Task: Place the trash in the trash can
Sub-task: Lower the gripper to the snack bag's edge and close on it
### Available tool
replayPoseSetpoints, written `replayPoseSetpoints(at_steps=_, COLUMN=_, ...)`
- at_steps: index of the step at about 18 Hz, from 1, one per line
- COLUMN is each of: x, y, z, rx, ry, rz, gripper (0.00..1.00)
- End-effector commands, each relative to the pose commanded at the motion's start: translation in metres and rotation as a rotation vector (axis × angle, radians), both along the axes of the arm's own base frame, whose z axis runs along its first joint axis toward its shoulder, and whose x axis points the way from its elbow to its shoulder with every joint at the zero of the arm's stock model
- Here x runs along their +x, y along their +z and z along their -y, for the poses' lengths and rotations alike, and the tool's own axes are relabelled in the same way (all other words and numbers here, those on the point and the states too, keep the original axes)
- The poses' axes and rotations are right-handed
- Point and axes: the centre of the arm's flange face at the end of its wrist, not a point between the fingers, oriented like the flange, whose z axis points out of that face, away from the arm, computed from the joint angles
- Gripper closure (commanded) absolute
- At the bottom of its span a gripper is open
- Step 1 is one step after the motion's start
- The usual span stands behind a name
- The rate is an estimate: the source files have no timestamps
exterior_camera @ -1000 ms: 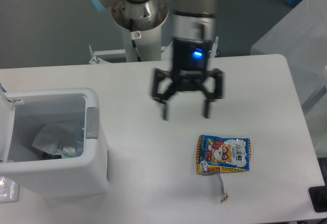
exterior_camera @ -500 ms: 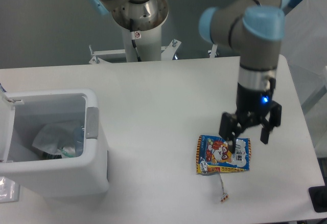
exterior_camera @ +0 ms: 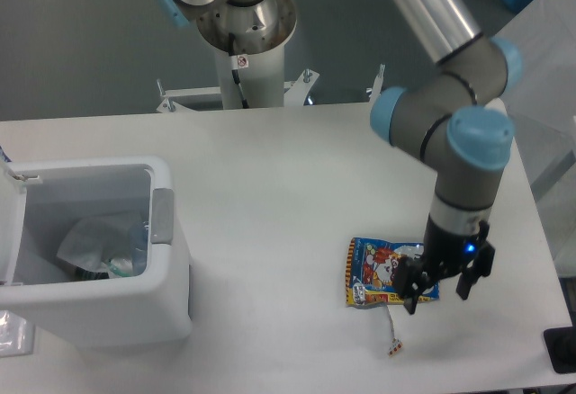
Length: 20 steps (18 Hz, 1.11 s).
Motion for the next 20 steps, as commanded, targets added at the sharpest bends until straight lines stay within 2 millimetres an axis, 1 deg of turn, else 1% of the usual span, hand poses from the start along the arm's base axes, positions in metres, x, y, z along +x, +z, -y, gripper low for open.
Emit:
replayPoseSetpoints(at_steps=3, x=0.003, y=-0.009, z=-0.013, rx=-0.004, ry=0.017, rz=0.01, gripper=0.0)
replayPoseSetpoints(at_steps=4, x=0.005, y=-0.015, z=-0.018, rx=-0.008, ry=0.016, rz=0.016, gripper=0.0)
replayPoseSetpoints(at_steps=6, x=0.014, y=-0.029, z=-0.036, rx=-0.047, ry=-0.002, rz=0.002, gripper=0.0)
replayPoseSetpoints(at_steps=7, x=0.018, y=-0.031, z=-0.04, rx=-0.063, ry=-0.008, rz=-0.007, gripper=0.0)
replayPoseSetpoints(at_steps=8, x=0.021, y=-0.04, z=-0.043, rx=-0.079, ry=-0.017, rz=-0.004, gripper=0.0)
replayPoseSetpoints(at_steps=10, x=0.019, y=-0.053, z=-0.042, rx=-0.105, ry=-0.018, rz=-0.004, gripper=0.0)
replayPoseSetpoints(at_steps=12, x=0.02, y=-0.058, z=-0.044, rx=-0.118, ry=-0.016, rz=-0.02, gripper=0.0)
replayPoseSetpoints(at_steps=13, x=0.026, y=-0.059, z=-0.049, rx=-0.119, ry=-0.026, rz=-0.023, gripper=0.01)
replayPoseSetpoints(at_steps=14, x=0.028, y=-0.062, z=-0.05, rx=-0.123, ry=-0.029, rz=-0.02, gripper=0.03)
replayPoseSetpoints(at_steps=15, x=0.028, y=-0.063, z=-0.05, rx=-0.127, ry=-0.028, rz=-0.021, gripper=0.07)
replayPoseSetpoints(at_steps=18, x=0.029, y=-0.059, z=-0.05, rx=-0.136, ry=-0.025, rz=-0.033, gripper=0.34)
replayPoseSetpoints(at_steps=20, x=0.028, y=-0.057, z=-0.051, rx=-0.135, ry=-0.023, rz=-0.037, gripper=0.46)
